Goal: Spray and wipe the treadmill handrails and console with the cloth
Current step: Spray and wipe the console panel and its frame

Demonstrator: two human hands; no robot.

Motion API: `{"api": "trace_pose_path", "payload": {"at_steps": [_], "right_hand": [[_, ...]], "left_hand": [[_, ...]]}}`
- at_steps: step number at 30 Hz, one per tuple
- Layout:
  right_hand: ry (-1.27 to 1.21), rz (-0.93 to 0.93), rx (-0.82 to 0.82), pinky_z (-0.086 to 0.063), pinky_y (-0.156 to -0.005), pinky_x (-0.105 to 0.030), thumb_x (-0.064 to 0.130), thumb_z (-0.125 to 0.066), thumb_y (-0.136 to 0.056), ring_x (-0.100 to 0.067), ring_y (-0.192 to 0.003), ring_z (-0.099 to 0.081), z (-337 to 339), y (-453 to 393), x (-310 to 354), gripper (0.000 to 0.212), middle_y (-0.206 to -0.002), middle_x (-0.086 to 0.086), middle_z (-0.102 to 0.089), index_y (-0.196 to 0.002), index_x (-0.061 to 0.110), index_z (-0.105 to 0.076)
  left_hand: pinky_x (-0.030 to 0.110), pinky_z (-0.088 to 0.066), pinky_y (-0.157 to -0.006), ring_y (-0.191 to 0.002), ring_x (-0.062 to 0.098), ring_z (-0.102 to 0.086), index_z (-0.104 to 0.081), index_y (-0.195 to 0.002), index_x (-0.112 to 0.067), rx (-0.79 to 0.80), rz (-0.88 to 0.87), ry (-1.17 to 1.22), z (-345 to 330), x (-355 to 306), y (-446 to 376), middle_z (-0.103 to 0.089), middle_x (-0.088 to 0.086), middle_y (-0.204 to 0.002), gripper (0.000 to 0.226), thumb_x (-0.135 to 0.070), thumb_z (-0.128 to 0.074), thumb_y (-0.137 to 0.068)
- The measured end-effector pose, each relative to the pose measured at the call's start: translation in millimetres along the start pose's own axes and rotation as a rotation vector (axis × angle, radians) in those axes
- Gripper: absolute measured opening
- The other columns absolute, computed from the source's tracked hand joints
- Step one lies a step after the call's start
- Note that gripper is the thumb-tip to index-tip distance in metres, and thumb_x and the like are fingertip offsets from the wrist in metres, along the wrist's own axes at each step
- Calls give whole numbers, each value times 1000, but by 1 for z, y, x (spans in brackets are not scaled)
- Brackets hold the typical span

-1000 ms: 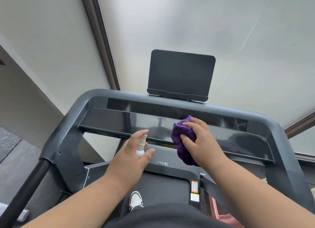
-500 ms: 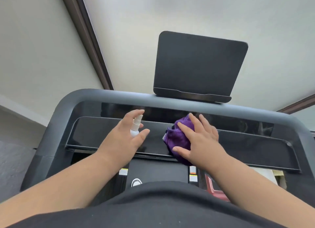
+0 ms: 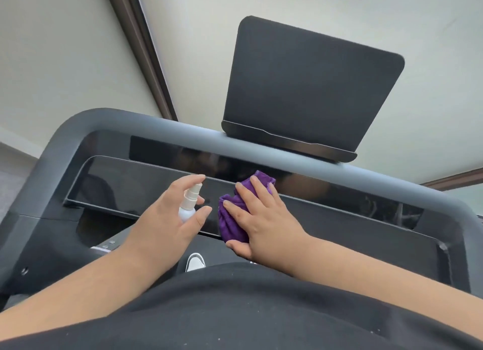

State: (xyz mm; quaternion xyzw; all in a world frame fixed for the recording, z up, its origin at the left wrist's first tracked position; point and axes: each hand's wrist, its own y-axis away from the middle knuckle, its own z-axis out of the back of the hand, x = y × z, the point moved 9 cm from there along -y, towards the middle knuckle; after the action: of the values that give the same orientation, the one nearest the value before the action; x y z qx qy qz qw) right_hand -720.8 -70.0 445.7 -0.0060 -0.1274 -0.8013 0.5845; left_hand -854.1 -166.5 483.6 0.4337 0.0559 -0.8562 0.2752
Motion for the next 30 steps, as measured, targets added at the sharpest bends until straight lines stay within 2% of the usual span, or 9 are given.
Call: {"api": "trace_pose_path", "payload": {"at_steps": [3, 6, 10, 12, 16, 20, 24, 27, 30], "right_hand": [[22, 49, 0, -19, -115, -65, 69, -47, -81, -45, -145, -19, 2, -18, 14, 80, -155, -16, -36, -146, 22, -45], [67, 62, 7, -33, -108, -57, 74, -46, -79, -44, -140, -31, 5, -16, 10, 82, -153, -13, -39, -145, 26, -47], [61, 7, 10, -41, -93, -51, 82, -47, -73, -37, -123, -45, 7, 10, -18, 79, -150, -6, -44, -137, 37, -53], [70, -2, 27, -36, -99, -54, 82, -46, -74, -38, -126, -42, 4, 10, -17, 77, -149, -6, -44, -137, 38, -53], [87, 64, 25, -10, -116, -64, 77, -42, -79, -42, -143, -24, 3, -16, 11, 76, -149, -8, -44, -143, 37, -46], [123, 136, 31, -5, -117, -61, 76, -32, -82, -41, -145, -18, 5, -58, 44, 77, -153, -9, -40, -148, 36, -39], [136, 145, 68, -10, -117, -57, 75, -29, -84, -39, -146, -18, 7, -70, 54, 75, -156, -8, -35, -148, 36, -39], [97, 162, 64, -22, -115, -57, 72, -37, -84, -41, -144, -23, 7, -47, 39, 71, -155, -9, -37, -143, 34, -47], [82, 151, 58, -30, -112, -60, 67, -43, -85, -43, -142, -28, 3, -37, 36, 67, -150, -11, -43, -140, 30, -53]], "left_hand": [[0, -35, -74, -95, -3, -59, -36, -121, -70, -75, 39, 18, -1, 0, 6, -59, -30, -104, 53, -41, -63, -86], [1, -36, -73, -92, -2, -60, -36, -122, -69, -140, 73, 24, -1, 3, 12, -60, -27, -103, 50, -47, -61, -86], [15, -42, -73, -85, 2, -60, -34, -120, -71, -195, 113, 37, 1, 8, 23, -63, -20, -94, 44, -59, -52, -81], [20, -44, -73, -84, 3, -59, -34, -119, -72, -224, 130, 33, 7, 14, 26, -63, -17, -93, 44, -58, -53, -82], [5, -38, -70, -86, -1, -57, -37, -123, -66, -269, 149, 7, 21, 25, 28, -62, -16, -92, 45, -48, -58, -87], [5, -39, -71, -88, -2, -57, -38, -127, -59, -283, 167, 16, 36, 35, 29, -62, -16, -94, 46, -47, -57, -87], [7, -38, -71, -87, -5, -56, -37, -127, -61, -283, 195, 28, 50, 46, 34, -61, -14, -98, 46, -49, -56, -87], [5, -38, -70, -89, -5, -56, -37, -126, -62, -277, 206, 44, 58, 55, 39, -61, -14, -97, 46, -49, -56, -86], [12, -40, -69, -88, -7, -55, -37, -127, -61, -272, 219, 47, 64, 65, 46, -60, -18, -97, 46, -49, -57, -87]]}}
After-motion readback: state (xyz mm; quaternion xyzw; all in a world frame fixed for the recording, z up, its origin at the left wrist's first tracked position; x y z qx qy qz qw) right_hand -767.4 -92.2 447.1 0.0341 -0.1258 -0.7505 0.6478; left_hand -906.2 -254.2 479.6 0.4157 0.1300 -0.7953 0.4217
